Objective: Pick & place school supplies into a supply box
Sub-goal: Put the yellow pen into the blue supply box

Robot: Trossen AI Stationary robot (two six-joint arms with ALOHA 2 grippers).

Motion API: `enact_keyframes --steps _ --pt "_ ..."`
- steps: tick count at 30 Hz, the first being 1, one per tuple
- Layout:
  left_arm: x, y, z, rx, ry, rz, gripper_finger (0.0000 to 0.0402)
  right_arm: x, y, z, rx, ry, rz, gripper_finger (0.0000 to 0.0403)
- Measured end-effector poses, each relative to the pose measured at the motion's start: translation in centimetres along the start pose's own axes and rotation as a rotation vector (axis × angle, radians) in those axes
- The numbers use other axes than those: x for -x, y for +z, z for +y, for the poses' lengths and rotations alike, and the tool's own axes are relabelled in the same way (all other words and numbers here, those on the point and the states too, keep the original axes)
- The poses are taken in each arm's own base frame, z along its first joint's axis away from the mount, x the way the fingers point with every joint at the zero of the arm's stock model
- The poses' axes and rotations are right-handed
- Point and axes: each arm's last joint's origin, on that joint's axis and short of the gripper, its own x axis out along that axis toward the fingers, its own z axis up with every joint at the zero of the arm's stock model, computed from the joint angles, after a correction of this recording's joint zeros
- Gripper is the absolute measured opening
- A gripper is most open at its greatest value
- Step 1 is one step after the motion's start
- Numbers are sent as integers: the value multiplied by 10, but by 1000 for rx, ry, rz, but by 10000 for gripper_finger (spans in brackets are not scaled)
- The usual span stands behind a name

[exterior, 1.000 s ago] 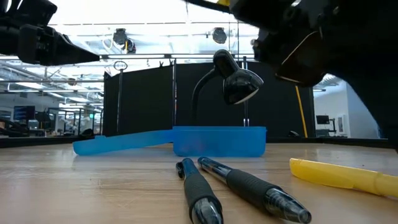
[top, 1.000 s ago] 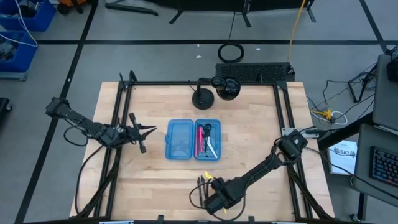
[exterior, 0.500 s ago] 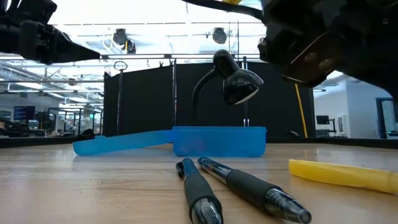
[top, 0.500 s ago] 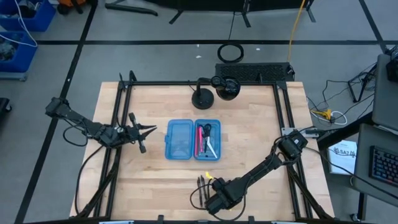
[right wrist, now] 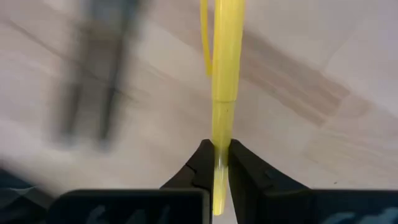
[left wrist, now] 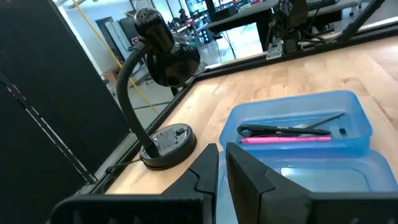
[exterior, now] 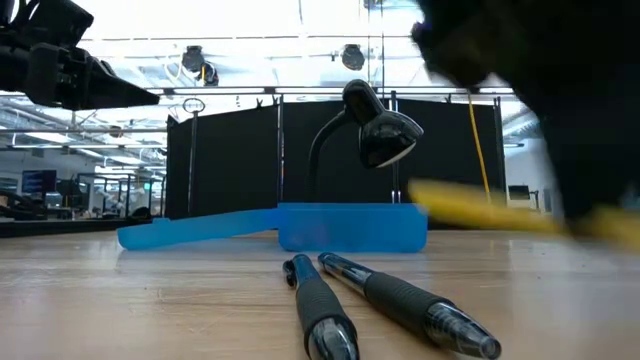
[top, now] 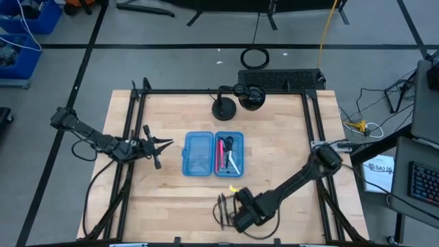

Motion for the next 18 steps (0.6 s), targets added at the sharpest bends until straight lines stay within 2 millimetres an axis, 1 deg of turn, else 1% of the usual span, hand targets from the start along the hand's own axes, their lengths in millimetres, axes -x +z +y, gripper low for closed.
enact_keyframes --steps 3,6,11,14,18 --pt "0 0 0 1 0 0 37 31 5 1 -25 89 -30 17" --pt "0 0 -1 1 -23 -4 37 50 10 -1 -41 132 -53 17" --pt "0 1 -2 -3 -79 -19 37 90 36 -6 -111 244 -208 17" --pt "0 1 -2 -2 -83 -23 37 102 51 -7 -132 284 -282 17" --pt "0 2 -2 -2 -80 -34 37 115 77 -9 -141 328 -316 17"
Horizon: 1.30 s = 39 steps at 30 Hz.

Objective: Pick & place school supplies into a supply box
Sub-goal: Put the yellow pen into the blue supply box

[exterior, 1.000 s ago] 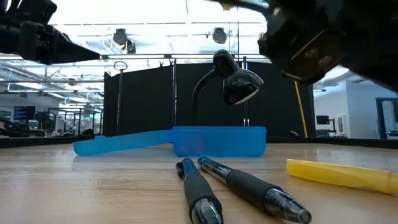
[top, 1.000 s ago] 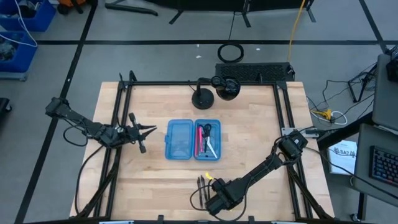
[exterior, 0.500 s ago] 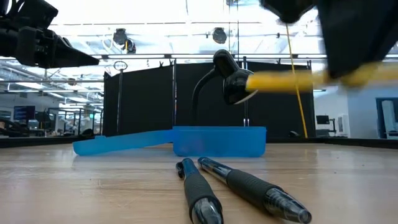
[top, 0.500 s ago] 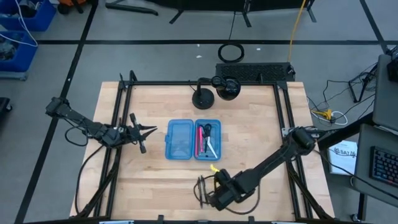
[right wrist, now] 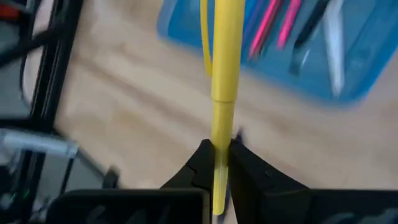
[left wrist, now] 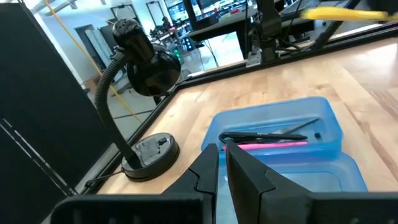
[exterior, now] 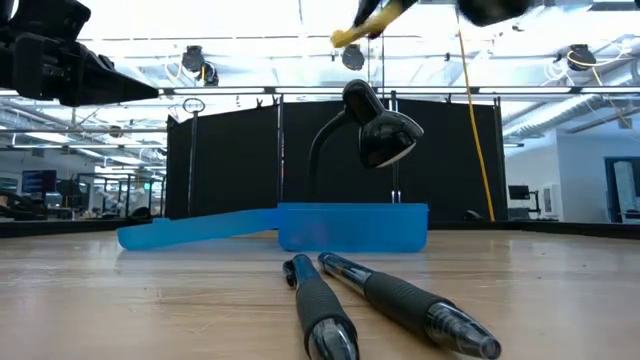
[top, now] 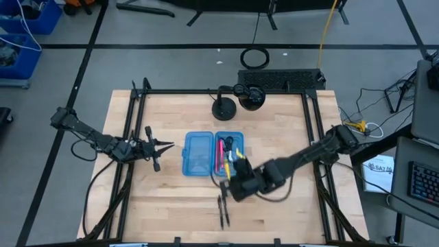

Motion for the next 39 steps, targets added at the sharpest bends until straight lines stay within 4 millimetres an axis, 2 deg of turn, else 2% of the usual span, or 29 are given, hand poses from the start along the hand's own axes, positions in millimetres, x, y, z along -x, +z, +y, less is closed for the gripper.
enact_keyframes --steps 8,14,20,26,32,39 --pt "0 0 0 -1 10 -1 37 -28 55 -4 -2 3 -76 18" --pt "0 0 2 1 76 12 37 -64 85 -30 -87 1 -43 17" --pt "0 0 4 0 117 22 37 -94 98 -69 -164 -69 37 17" --pt "0 0 4 2 118 22 37 -113 104 -103 -254 -119 67 17" --pt "0 0 4 4 118 22 37 -121 113 -113 -309 -72 65 17" --pt "0 0 3 7 114 20 37 -122 114 -115 -277 -83 67 23"
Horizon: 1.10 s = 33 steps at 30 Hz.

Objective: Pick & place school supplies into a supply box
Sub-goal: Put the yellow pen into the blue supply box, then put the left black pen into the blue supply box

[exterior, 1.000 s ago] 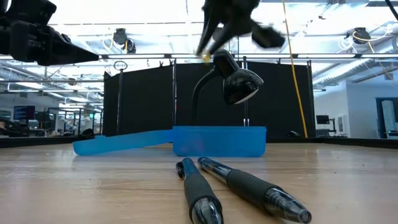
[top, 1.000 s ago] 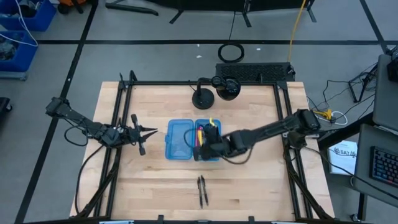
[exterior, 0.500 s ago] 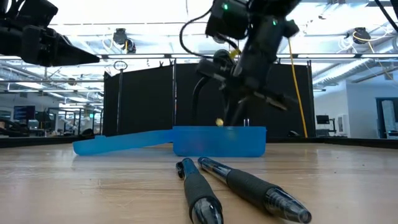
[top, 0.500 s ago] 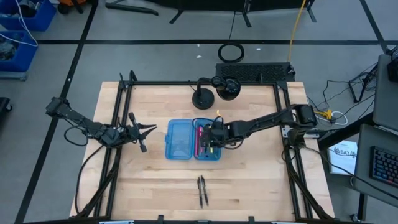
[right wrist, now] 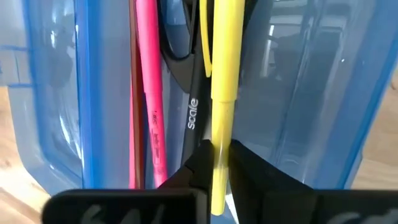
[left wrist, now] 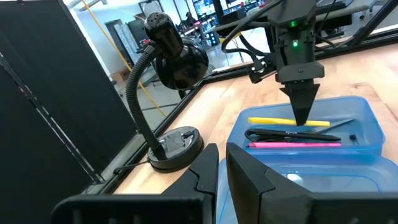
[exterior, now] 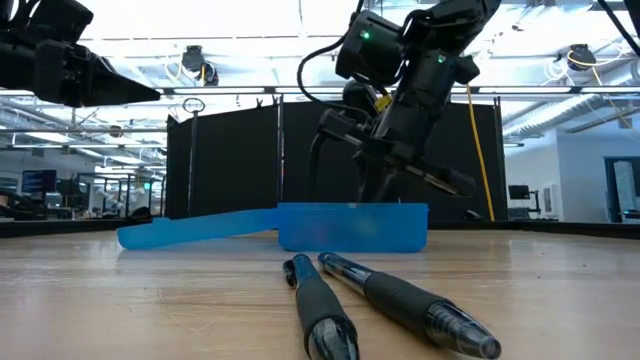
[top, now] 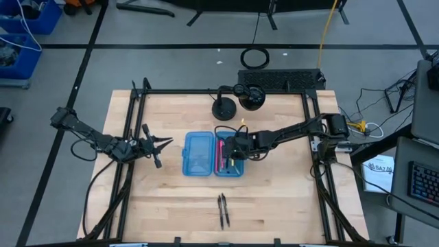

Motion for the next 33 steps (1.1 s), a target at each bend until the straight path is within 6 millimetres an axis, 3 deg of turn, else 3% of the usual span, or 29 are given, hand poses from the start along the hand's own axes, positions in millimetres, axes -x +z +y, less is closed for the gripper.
enact_keyframes --steps 7,14,17,23,28,33 --pt "0 0 0 5 -1 -1 37 0 -1 0 33 1 18 68" --pt "0 0 0 9 -1 -3 37 3 2 1 40 14 13 75" --pt "0 0 0 9 -3 -2 37 15 3 6 99 57 -8 76" --pt "0 -8 -2 8 -23 58 37 71 -4 20 569 195 -182 76" --pt "0 -6 -2 -4 -18 48 37 118 -33 21 1001 246 -412 76" --pt "0 0 -2 -28 -53 -6 37 125 -55 5 1258 320 -476 55"
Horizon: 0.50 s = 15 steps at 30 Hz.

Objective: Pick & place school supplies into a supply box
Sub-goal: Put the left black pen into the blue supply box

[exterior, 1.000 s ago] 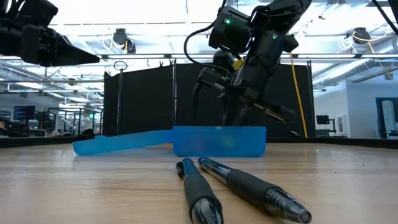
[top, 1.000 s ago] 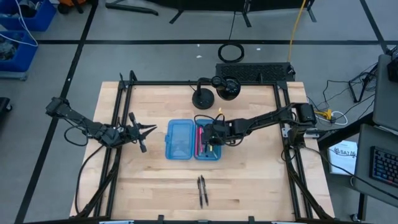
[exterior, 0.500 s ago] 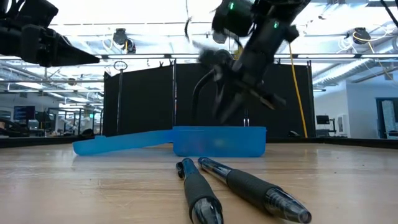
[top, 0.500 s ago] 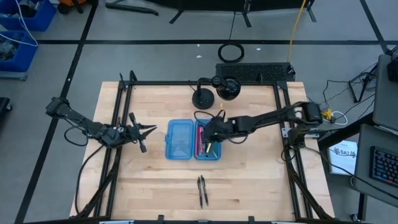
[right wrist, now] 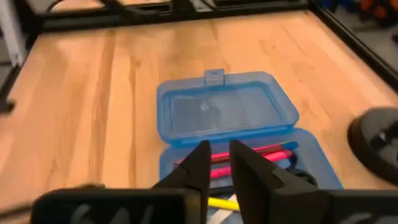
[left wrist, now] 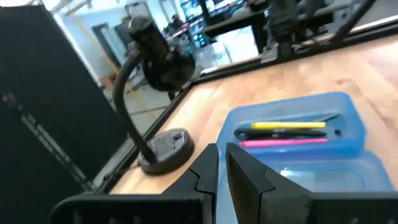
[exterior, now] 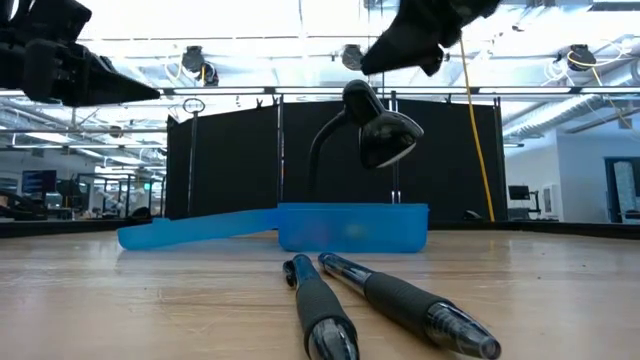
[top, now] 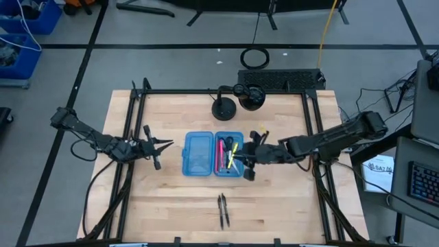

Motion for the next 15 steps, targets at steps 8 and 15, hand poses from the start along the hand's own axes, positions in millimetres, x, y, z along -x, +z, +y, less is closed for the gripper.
enact_keyframes --steps 8,15 --pt "1 7 -4 120 -179 -83 37 2 -48 -2 144 246 -89 6" --pt "4 9 -15 428 -524 -67 37 2 -85 -10 148 347 -211 1"
